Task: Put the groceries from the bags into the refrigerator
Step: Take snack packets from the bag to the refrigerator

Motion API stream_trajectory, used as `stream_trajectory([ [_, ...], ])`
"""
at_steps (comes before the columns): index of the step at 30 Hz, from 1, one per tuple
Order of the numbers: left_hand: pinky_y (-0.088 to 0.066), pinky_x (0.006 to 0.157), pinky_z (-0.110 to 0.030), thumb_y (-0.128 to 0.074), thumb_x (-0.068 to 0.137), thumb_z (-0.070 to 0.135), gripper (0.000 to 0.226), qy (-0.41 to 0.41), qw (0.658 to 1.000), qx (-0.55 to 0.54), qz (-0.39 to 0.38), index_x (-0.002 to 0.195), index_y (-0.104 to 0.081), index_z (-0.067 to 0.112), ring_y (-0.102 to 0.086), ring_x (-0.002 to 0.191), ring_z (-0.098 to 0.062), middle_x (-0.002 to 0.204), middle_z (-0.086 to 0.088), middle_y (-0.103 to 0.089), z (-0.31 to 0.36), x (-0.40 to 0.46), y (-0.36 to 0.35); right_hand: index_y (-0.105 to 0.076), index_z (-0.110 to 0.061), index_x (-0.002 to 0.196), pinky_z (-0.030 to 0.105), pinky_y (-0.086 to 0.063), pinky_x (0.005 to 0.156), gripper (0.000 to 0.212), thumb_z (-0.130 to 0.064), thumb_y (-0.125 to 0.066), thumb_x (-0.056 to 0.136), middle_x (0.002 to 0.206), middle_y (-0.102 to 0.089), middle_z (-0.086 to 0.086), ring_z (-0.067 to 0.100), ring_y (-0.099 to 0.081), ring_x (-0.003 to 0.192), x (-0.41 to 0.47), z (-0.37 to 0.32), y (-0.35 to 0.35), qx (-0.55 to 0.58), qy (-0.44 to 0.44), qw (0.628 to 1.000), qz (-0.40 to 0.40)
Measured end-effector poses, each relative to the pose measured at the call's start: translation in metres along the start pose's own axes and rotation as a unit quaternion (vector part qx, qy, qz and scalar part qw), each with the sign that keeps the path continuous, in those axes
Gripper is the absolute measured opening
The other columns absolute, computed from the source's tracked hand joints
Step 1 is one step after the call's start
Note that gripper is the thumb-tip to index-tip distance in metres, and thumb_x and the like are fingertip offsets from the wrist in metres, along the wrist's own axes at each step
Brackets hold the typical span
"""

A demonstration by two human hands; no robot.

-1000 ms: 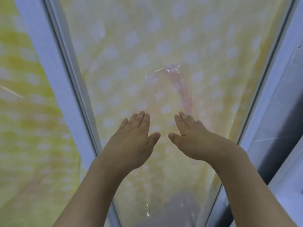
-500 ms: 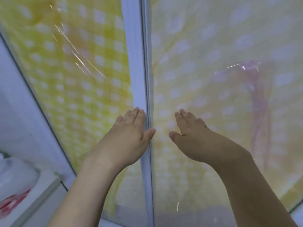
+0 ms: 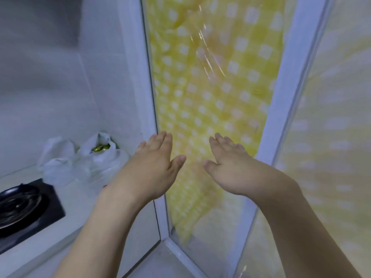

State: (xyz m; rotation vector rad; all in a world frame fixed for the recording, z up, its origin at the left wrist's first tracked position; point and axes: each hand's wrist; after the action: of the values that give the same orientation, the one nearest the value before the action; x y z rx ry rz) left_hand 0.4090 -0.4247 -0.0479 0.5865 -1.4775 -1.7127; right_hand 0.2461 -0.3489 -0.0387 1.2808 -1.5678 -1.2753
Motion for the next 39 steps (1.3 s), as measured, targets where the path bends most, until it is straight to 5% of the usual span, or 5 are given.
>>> stream_trajectory([
  [19,0.004,0.124,-0.034,-0.021,0.104,0.05,0.069,0.251,0.964,0.066,0.058,0.158,0.004,0.016,0.008,0.153,-0.014,0.166,0.0,0.008,-0.175,-0.116,0.067,0.008,-0.016,0.156,0.031,0.009,0.12,0.064,-0.041,-0.023,0.105,0.162,0.019,0.001,0.015,0.017,0.149,0.06,-0.224,-0.044,0.005,0.274,0.96,-0.06],
  [30,0.003,0.123,-0.033,-0.023,0.105,0.05,0.068,0.344,0.932,0.083,0.082,0.159,-0.001,0.014,0.006,0.153,-0.014,0.167,0.0,0.002,-0.232,-0.157,0.071,0.008,-0.016,0.156,0.032,0.009,0.12,0.064,-0.041,-0.022,0.105,0.163,0.017,0.001,0.015,0.016,0.149,0.084,-0.3,-0.073,-0.014,0.352,0.931,-0.096],
  [39,0.004,0.123,-0.033,-0.022,0.105,0.05,0.068,0.347,0.933,0.074,0.065,0.159,0.0,0.015,0.007,0.153,-0.014,0.167,-0.001,0.004,-0.258,-0.127,0.065,0.008,-0.017,0.156,0.032,0.009,0.119,0.064,-0.042,-0.022,0.105,0.163,0.018,0.0,0.015,0.015,0.149,0.122,-0.296,-0.089,-0.015,0.342,0.932,-0.117],
])
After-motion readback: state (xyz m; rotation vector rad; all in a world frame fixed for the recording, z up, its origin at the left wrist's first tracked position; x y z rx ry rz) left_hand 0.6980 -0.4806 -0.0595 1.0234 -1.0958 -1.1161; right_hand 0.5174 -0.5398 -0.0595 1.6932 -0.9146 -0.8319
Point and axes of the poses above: each hand's wrist, its own x-axis towards the middle knuckle, its own y-axis out of the back of the hand, z = x × y
